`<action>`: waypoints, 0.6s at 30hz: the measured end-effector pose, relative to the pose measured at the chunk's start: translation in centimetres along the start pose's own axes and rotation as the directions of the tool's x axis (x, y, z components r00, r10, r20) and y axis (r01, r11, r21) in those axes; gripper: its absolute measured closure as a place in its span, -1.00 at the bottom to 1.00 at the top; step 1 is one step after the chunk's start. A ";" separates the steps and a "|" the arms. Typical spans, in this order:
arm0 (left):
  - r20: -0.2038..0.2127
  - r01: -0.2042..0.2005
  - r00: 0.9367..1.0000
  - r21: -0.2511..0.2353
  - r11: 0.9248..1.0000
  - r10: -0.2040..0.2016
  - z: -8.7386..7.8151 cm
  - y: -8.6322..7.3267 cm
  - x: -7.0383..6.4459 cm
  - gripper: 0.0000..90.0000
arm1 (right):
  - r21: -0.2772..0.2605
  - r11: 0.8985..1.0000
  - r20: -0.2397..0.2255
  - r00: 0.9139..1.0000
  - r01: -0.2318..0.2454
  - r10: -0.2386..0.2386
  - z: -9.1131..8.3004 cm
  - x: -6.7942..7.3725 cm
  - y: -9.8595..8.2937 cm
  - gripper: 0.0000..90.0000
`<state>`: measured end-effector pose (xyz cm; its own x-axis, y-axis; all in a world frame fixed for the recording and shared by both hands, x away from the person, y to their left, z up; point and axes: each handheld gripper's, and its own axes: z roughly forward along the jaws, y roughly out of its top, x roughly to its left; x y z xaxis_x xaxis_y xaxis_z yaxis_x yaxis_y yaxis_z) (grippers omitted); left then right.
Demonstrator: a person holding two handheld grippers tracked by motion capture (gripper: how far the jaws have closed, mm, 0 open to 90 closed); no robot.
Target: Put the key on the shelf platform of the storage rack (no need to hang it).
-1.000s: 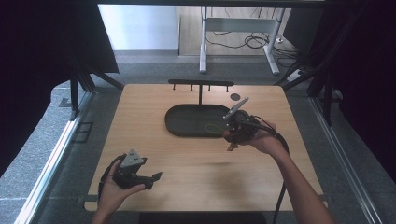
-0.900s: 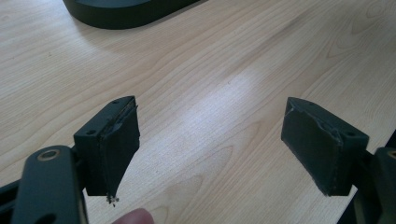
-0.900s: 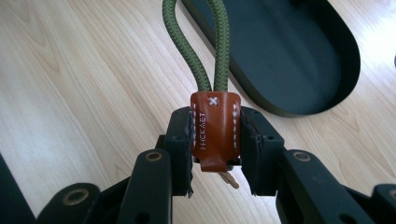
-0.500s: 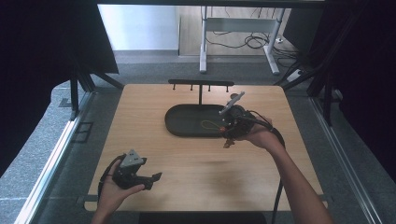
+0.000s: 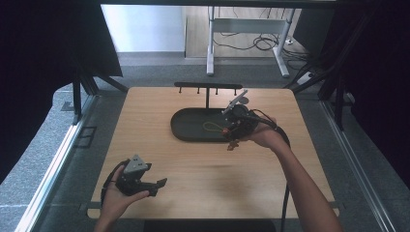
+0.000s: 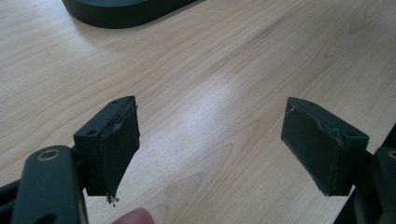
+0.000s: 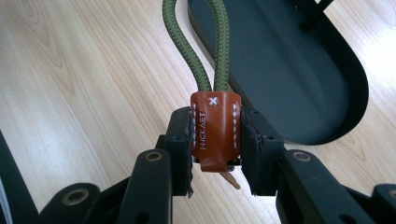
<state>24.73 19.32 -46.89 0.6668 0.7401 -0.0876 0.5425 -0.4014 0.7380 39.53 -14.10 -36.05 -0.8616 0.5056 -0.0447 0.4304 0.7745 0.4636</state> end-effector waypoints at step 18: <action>0.004 0.004 1.000 -0.002 1.000 -0.004 0.0 -0.1 0.2 -0.56 | 0.046 0.999 -0.005 1.000 -0.020 0.021 2.1 -1.4 2.2 0.49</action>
<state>24.82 19.53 -46.98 0.6665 0.7396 -0.0933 0.5444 -0.3974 0.7387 42.25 -12.32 -36.88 -0.8539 0.5196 -0.0304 0.4598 0.7805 0.4234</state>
